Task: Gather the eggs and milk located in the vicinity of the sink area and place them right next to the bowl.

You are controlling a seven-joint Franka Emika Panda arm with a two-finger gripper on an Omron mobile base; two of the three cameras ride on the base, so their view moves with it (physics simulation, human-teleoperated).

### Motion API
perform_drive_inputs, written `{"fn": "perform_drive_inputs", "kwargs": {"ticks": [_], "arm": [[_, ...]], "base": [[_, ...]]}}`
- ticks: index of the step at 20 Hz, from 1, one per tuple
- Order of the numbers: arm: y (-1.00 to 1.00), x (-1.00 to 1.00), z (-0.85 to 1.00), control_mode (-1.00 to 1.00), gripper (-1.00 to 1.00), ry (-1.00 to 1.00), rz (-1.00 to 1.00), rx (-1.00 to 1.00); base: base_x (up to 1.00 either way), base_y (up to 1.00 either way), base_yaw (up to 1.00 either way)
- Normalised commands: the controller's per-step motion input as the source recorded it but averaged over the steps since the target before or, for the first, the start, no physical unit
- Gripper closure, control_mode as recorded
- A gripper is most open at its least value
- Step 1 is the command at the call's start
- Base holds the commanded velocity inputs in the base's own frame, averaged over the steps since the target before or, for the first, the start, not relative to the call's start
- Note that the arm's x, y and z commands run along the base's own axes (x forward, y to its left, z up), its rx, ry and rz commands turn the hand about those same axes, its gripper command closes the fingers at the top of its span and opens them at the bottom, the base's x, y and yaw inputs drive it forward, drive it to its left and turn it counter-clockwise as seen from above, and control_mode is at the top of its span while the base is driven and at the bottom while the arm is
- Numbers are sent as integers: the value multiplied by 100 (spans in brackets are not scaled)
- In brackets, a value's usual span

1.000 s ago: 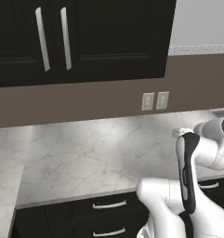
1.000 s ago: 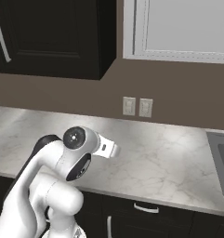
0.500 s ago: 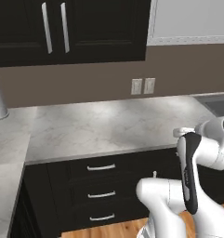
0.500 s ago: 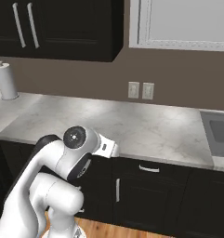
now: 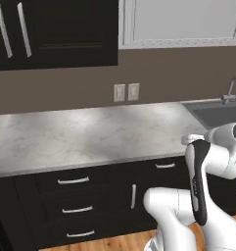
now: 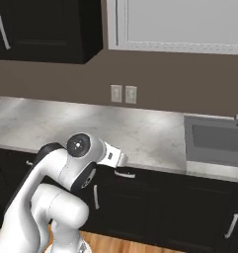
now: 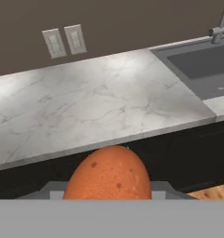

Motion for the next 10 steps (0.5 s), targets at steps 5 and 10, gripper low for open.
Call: {"fn": "perform_drive_inputs", "kwargs": {"ticks": [5, 10], "arm": [[0, 0, 0, 100, 100, 0, 0, 0], [0, 0, 0, 100, 100, 0, 0, 0]], "base": [[0, -99, 0], [0, -100, 0]]}}
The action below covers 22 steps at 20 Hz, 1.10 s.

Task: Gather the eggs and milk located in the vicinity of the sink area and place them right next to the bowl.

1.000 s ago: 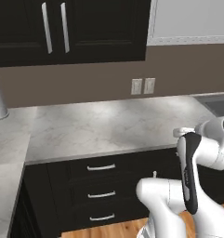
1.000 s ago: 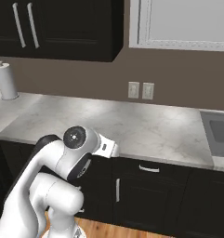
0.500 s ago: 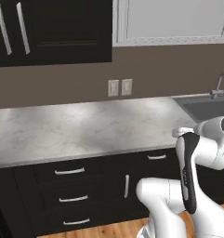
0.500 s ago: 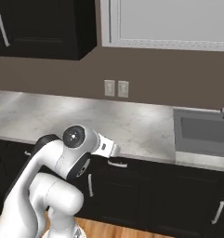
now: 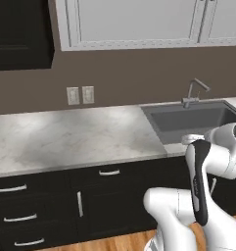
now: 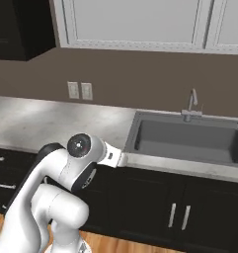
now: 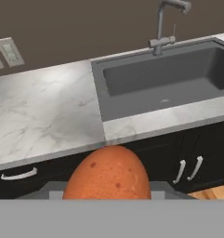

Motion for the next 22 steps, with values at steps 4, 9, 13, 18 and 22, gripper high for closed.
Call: {"fn": "perform_drive_inputs", "kwargs": {"ticks": [4, 9, 13, 18, 22], "arm": [[0, 0, 0, 100, 100, 0, 0, 0], [0, 0, 0, 100, 100, 0, 0, 0], [0, 0, 0, 100, 100, 0, 0, 0], [0, 0, 0, 100, 100, 0, 0, 0], [0, 0, 0, 100, 100, 0, 0, 0]], "base": [[0, -100, 0], [0, -98, 0], [0, -92, 0], [0, -91, 0], [0, -91, 0]]}}
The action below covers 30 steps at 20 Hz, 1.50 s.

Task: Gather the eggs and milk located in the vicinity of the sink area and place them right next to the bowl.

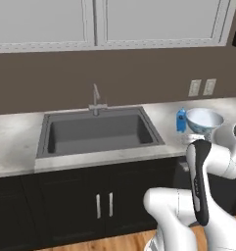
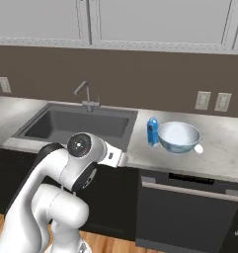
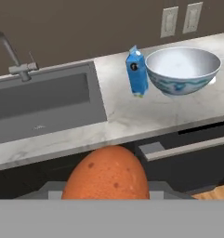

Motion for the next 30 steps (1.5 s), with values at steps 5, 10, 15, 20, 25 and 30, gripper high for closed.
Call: {"fn": "perform_drive_inputs", "kwargs": {"ticks": [5, 10, 15, 20, 25, 30], "arm": [[0, 0, 0, 100, 100, 0, 0, 0], [0, 0, 0, 100, 100, 0, 0, 0], [0, 0, 0, 100, 100, 0, 0, 0], [0, 0, 0, 100, 100, 0, 0, 0], [0, 0, 0, 100, 100, 0, 0, 0], [0, 0, 0, 100, 100, 0, 0, 0]], "base": [[0, -91, 0], [0, -72, 0], [6, -34, 0], [36, -3, 0], [61, -23, 0], [48, -40, 0]]}}
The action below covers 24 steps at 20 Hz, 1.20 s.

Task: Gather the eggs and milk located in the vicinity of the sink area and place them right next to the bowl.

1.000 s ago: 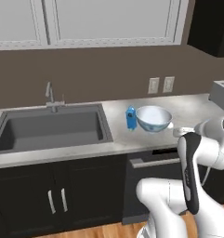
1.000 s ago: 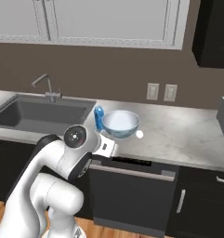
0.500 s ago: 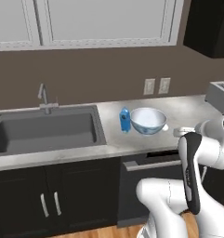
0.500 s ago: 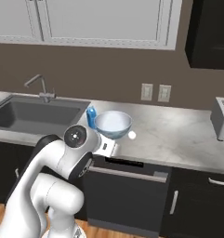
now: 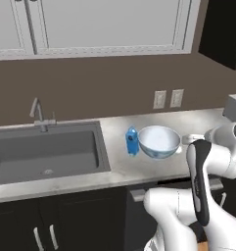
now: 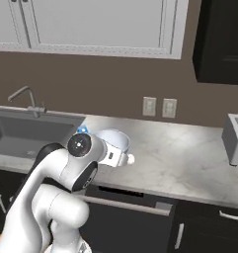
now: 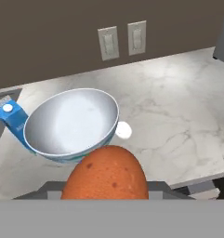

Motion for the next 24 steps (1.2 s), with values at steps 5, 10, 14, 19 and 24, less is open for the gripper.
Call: {"fn": "perform_drive_inputs", "kwargs": {"ticks": [5, 10, 14, 19, 24], "arm": [[0, 0, 0, 100, 100, 0, 0, 0], [0, 0, 0, 100, 100, 0, 0, 0], [0, 0, 0, 100, 100, 0, 0, 0], [0, 0, 0, 100, 100, 0, 0, 0], [0, 0, 0, 100, 100, 0, 0, 0]], "base": [[35, -41, 0], [49, -11, 0], [58, -5, 0], [49, -13, 0], [18, -3, 0]]}}
